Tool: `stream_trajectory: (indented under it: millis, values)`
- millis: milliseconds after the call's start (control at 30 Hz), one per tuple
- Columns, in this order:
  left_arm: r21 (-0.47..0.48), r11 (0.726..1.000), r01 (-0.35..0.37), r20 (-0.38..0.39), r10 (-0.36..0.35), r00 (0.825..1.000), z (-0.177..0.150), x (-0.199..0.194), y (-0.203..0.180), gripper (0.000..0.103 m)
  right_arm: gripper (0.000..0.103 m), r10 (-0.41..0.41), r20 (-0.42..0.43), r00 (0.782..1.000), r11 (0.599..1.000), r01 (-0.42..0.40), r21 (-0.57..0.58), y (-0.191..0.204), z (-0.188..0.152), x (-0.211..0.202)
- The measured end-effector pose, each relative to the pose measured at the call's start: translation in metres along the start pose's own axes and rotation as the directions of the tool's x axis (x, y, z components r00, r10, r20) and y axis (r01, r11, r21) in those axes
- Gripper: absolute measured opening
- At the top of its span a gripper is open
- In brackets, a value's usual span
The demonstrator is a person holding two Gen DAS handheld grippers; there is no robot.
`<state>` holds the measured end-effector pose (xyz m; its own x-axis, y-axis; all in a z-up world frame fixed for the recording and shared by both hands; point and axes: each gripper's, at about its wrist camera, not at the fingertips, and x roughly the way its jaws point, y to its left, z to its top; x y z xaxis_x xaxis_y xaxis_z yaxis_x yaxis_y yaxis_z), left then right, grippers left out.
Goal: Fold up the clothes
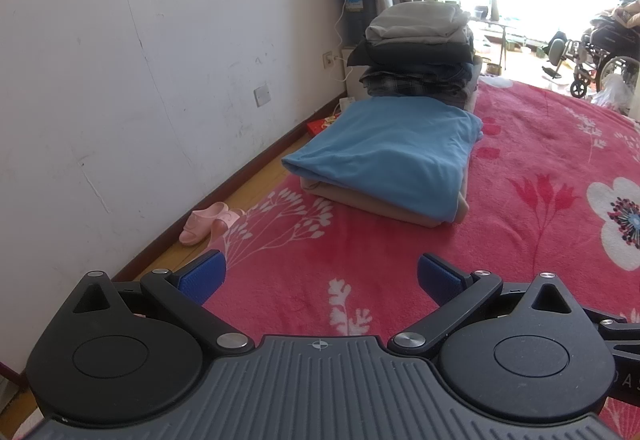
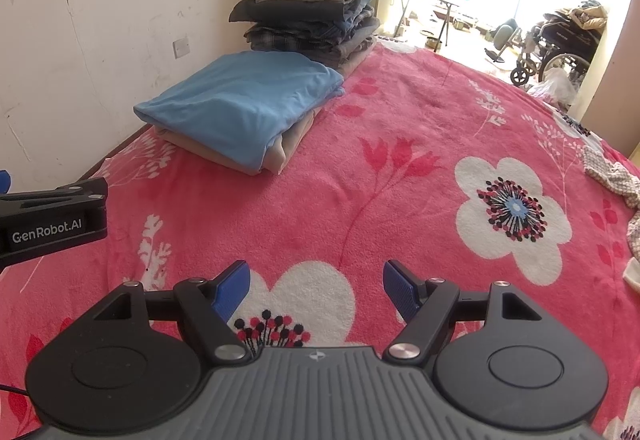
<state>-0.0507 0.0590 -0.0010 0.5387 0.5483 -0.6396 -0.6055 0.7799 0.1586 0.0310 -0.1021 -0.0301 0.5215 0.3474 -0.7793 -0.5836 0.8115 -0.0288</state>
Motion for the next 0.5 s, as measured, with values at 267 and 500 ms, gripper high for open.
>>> stream_trajectory:
  millis: [267,500]
  values:
    - [0.000,1.000,0.001,-0.002,-0.001,1.000,-0.0007,-0.0001,0.0004,0.103,0.076,0.000,-0.004,1.000,1.000,0.000,0.001,0.0009,-0.0003,0.0007]
    - [-0.003,1.000,-0.001,-0.001,0.001,1.000,-0.0005,-0.0003,0.0008,0.103,0.076,-0.003,-0.003,1.000,1.000,0.003,0.003,0.0007,-0.0011,0.0008]
